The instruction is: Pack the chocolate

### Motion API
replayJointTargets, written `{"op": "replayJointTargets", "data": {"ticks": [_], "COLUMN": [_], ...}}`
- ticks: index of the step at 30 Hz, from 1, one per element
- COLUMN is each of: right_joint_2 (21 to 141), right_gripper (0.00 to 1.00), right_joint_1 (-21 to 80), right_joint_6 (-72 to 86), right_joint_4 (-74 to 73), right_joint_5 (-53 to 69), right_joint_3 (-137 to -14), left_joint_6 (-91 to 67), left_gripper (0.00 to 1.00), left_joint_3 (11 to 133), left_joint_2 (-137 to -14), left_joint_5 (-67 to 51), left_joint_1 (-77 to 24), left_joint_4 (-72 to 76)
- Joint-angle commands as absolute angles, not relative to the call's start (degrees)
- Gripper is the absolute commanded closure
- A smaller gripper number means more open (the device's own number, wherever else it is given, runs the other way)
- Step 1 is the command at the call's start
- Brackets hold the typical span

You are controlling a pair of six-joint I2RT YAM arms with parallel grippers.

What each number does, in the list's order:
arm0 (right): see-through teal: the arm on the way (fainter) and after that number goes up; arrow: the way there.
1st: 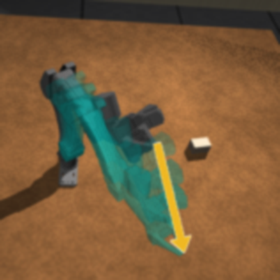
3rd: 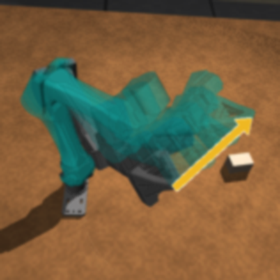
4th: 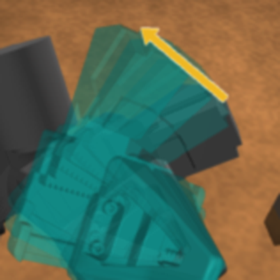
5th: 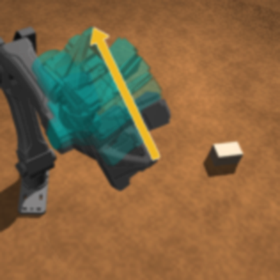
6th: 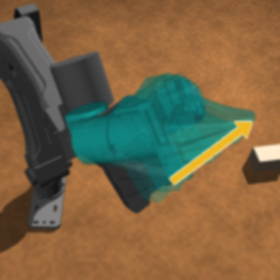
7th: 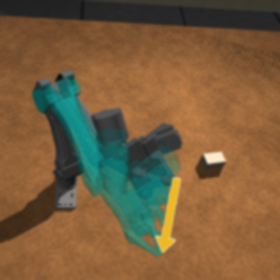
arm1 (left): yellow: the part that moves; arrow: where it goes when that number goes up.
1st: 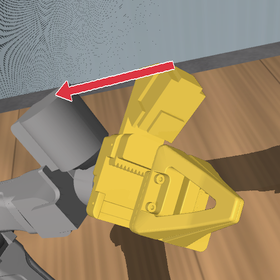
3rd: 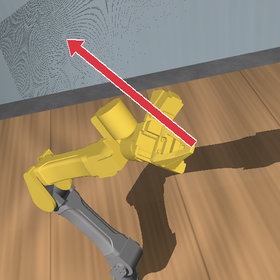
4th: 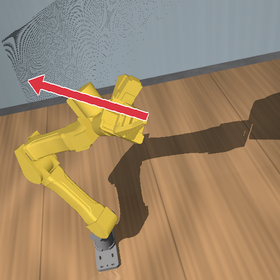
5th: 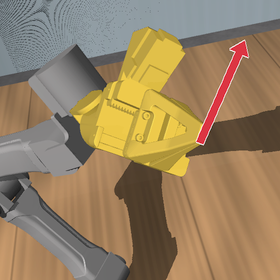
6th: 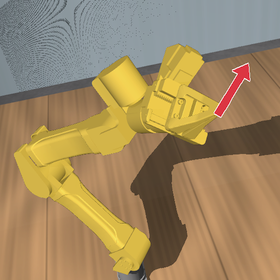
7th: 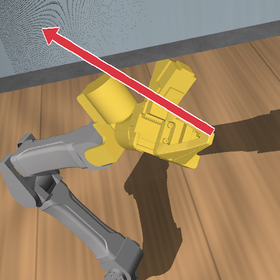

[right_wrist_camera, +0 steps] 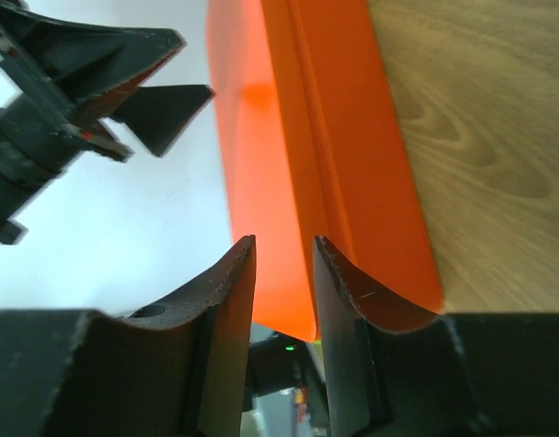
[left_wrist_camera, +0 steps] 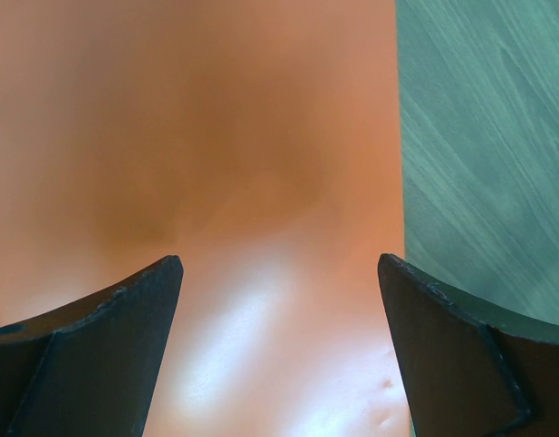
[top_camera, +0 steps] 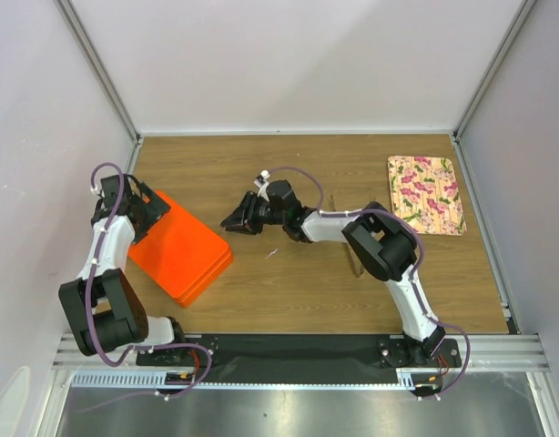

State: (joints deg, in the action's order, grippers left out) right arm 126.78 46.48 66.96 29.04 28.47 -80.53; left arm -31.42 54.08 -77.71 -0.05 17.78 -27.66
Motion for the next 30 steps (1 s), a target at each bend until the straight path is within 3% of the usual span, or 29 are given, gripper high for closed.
{"op": "replayJointTargets", "data": {"ticks": [1,7,11,18,23,30], "right_joint_2": [121.03,113.3,107.24,104.5,105.99,113.98], "right_gripper": [0.63,0.66,0.8,1.0,1.0,1.0], "right_joint_1": [47.37,49.48,50.36,53.08,56.42,61.17], "right_joint_6": [58.73,43.35,38.15,41.56,47.26,50.27], "right_joint_4": [18.16,0.3,-2.2,11.84,30.73,43.5], "right_joint_5": [23.57,11.46,7.38,12.92,12.65,9.76], "right_joint_3": [-82.44,-83.24,-78.06,-65.84,-57.41,-57.3], "left_joint_6": [-30.41,-27.07,-25.14,-22.86,-19.6,-22.58], "left_gripper": [0.06,0.08,0.08,0.11,0.16,0.21], "left_joint_3": [54.14,61.07,65.21,74.78,82.87,72.36], "left_joint_2": [-76.29,-75.59,-78.56,-89.02,-96.93,-92.9], "left_joint_5": [-3.67,-1.59,6.57,15.29,17.31,12.12], "left_joint_1": [18.11,18.02,18.02,17.93,18.02,17.84], "left_joint_4": [-26.55,-29.17,-30.67,-32.08,-35.24,-31.47]}}
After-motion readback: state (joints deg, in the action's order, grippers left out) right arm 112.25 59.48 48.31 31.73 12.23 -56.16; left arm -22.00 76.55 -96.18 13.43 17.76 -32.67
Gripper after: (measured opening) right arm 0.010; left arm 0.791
